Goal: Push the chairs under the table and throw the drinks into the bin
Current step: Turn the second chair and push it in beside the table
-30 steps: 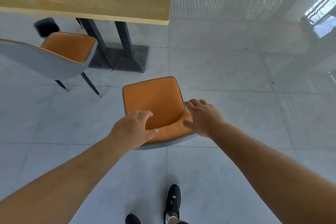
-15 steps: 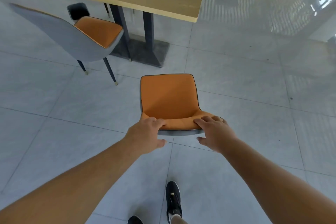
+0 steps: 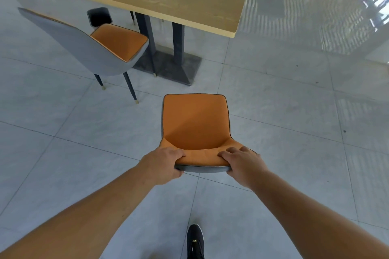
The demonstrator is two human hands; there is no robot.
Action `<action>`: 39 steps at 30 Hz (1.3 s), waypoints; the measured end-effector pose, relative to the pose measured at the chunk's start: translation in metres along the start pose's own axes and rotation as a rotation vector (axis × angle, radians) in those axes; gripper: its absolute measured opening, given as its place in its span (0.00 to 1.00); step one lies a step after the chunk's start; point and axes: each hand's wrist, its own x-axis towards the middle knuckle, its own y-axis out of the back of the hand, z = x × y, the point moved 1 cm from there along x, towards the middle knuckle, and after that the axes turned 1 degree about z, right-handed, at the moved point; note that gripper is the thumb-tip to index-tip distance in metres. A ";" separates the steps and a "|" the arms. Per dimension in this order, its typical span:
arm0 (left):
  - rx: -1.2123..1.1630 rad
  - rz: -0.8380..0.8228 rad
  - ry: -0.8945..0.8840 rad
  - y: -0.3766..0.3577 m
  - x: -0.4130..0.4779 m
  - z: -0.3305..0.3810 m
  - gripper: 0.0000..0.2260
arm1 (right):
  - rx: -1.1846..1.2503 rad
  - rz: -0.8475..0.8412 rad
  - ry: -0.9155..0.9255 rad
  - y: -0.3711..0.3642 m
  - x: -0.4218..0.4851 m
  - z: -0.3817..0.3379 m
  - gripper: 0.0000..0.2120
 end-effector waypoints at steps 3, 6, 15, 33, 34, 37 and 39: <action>-0.006 0.006 0.015 0.006 0.007 -0.012 0.23 | 0.005 0.005 0.015 0.009 0.014 -0.005 0.21; -0.015 0.024 0.033 0.015 0.013 -0.027 0.21 | 0.005 0.029 0.027 0.017 0.028 -0.015 0.21; -0.012 0.032 0.044 0.060 0.036 -0.097 0.20 | 0.020 0.025 -0.007 0.056 0.085 -0.073 0.21; 0.096 0.023 -0.024 0.192 0.129 -0.276 0.24 | 0.096 0.061 -0.040 0.155 0.241 -0.195 0.22; 0.094 0.022 -0.025 0.199 0.138 -0.281 0.25 | 0.101 0.067 -0.044 0.161 0.251 -0.194 0.22; 0.086 0.021 -0.036 0.216 0.166 -0.294 0.24 | 0.103 0.080 -0.042 0.178 0.281 -0.187 0.22; 0.094 0.021 -0.036 0.226 0.187 -0.300 0.25 | 0.099 0.084 -0.045 0.190 0.301 -0.178 0.22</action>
